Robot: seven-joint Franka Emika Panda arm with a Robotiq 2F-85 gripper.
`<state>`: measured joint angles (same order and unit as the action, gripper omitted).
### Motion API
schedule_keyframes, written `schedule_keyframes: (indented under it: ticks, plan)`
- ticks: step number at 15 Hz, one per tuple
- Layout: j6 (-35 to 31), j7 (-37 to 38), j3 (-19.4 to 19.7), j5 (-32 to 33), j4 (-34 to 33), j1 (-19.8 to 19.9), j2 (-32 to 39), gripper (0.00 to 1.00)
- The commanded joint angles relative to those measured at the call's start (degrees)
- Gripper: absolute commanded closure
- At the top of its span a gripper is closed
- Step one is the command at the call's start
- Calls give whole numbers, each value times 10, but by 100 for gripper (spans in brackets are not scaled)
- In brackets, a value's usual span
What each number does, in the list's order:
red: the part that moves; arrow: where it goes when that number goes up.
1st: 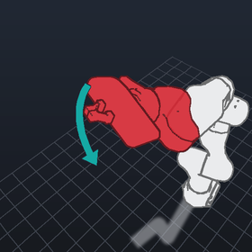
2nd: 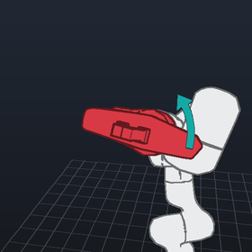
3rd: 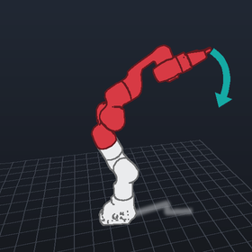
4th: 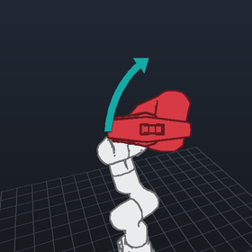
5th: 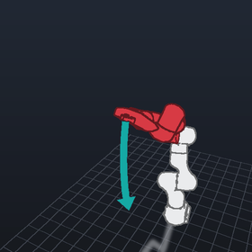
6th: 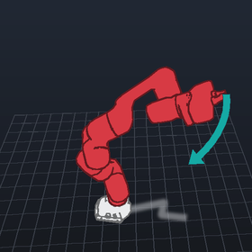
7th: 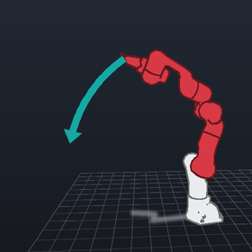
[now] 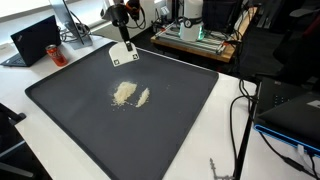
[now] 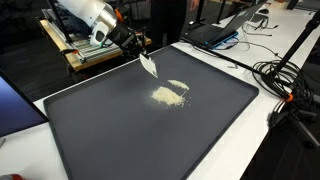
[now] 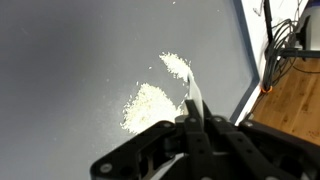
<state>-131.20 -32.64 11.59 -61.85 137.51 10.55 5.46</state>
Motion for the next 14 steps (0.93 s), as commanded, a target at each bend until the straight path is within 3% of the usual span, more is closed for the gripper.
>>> schedule_keyframes:
  ticks: [1, 4, 8, 14]
  plan:
    - [12, 97, -6, 154, -38, -20, -17, 99]
    - [32, 141, -23, 275, -67, -29, -26, 99]
    - [11, 126, -55, 374, -65, -48, -48, 99]
    - [-94, 112, -91, 490, -20, -79, -72, 99]
